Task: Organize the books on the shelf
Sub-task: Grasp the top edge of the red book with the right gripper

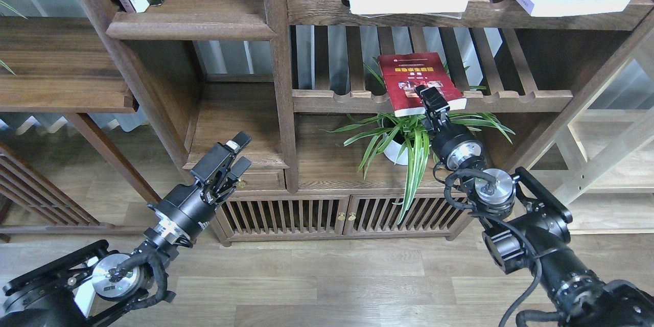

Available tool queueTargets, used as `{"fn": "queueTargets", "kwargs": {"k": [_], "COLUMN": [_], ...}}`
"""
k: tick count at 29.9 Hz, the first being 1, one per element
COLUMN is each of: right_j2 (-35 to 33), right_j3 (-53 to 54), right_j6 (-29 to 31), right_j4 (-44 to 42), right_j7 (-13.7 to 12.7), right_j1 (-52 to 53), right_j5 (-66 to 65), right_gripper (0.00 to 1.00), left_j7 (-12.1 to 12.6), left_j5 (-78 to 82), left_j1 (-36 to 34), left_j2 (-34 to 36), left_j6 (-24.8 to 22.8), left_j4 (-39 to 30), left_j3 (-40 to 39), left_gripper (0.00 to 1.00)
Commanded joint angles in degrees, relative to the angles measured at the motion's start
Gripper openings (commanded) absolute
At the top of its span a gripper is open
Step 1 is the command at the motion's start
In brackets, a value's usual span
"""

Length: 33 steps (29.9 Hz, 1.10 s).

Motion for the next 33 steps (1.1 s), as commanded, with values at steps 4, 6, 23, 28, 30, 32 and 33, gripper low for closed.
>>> {"fn": "queueTargets", "kwargs": {"k": [4, 6, 23, 28, 30, 32, 33], "right_j2": [0.1, 0.1, 1.5, 1.8, 1.7, 1.7, 1.7], "right_j3": [0.0, 0.1, 0.5, 0.5, 0.5, 0.5, 0.5], "right_j6": [0.0, 0.0, -0.9, -1.4, -1.7, -1.9, -1.9], "right_j4": [-2.6, -3.5, -7.8, -7.8, -7.8, -7.8, -7.8], "right_j7": [0.0, 0.0, 0.2, 0.2, 0.2, 0.2, 0.2], "right_j1": [1.7, 2.3, 5.1, 5.3, 5.3, 5.5, 5.6], "right_j5": [1.3, 1.7, 5.3, 5.3, 5.3, 5.3, 5.2], "right_gripper": [1.00, 1.00, 1.00, 0.99, 0.99, 0.98, 0.97], "left_j7": [0.0, 0.1, 0.0, 0.0, 0.0, 0.0, 0.0], "left_j5": [0.1, 0.2, 0.2, 0.2, 0.2, 0.2, 0.2], "left_j1": [0.0, 0.0, 0.5, 0.5, 0.5, 0.5, 0.5], "left_j2": [0.2, 0.1, 0.9, 0.9, 0.9, 0.9, 0.9], "left_j6": [0.0, 0.0, 0.0, 0.0, 0.0, 0.0, 0.0], "left_j4": [0.1, 0.2, 0.4, 0.4, 0.4, 0.4, 0.4], "left_j3": [0.2, 0.1, 0.2, 0.2, 0.2, 0.2, 0.2], "left_gripper": [0.99, 0.99, 0.99, 0.99, 0.99, 0.99, 0.99]}}
